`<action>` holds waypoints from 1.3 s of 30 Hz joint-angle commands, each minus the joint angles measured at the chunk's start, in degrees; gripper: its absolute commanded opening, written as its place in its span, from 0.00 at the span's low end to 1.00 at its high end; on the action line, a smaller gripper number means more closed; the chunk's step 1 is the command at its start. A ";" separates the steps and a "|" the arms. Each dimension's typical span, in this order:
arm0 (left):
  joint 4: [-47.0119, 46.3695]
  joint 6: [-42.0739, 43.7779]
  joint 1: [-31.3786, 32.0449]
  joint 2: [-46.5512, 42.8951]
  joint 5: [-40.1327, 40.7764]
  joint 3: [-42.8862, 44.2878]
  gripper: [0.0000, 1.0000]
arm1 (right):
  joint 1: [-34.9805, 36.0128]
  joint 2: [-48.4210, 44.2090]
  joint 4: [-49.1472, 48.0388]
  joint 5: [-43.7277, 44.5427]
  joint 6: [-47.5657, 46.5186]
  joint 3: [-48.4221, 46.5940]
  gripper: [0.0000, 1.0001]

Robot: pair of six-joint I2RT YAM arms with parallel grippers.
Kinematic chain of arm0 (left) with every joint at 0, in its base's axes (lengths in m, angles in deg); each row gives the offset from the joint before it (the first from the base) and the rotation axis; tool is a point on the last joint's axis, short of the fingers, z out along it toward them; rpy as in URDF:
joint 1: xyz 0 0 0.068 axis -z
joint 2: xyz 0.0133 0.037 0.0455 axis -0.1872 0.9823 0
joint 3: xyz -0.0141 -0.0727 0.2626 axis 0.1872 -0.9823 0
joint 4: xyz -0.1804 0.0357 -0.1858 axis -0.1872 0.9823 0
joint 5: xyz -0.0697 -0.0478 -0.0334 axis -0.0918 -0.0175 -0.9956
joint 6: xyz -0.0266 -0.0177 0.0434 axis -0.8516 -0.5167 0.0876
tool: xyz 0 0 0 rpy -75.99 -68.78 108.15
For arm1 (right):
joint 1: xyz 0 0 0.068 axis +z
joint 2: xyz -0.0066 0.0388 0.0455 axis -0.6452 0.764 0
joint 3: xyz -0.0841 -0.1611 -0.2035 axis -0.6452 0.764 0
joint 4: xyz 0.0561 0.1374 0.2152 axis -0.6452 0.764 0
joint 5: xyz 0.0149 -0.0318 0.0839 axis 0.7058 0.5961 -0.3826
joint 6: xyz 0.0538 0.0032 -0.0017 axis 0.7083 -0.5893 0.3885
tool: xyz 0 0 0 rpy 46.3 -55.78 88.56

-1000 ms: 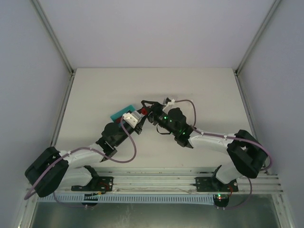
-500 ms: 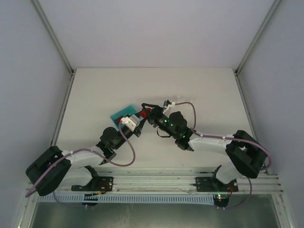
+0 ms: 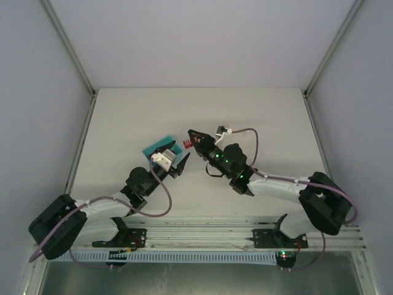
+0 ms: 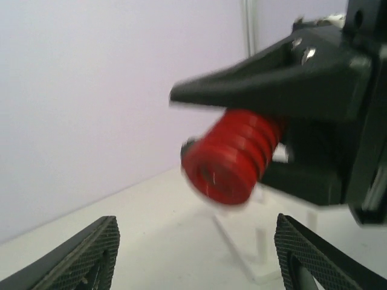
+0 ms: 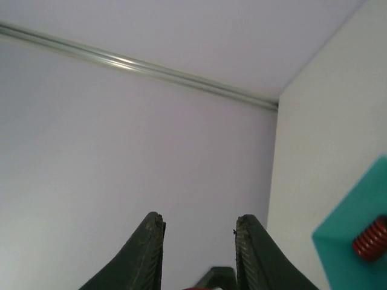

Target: Install the large spring

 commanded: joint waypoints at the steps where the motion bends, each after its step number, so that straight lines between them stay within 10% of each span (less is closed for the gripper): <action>1: 4.75 -1.76 -0.16 -3.95 0.58 -0.80 0.77 | -0.83 -5.41 1.90 4.39 -10.59 -0.84 0.00; 19: 35.25 -16.28 -3.44 -11.89 15.36 6.98 0.99 | -14.95 -11.47 30.89 13.90 -53.86 -6.11 0.00; 39: 43.01 -26.09 -8.66 -5.05 7.25 9.17 0.99 | -33.26 12.56 34.89 16.06 -62.90 -19.13 0.00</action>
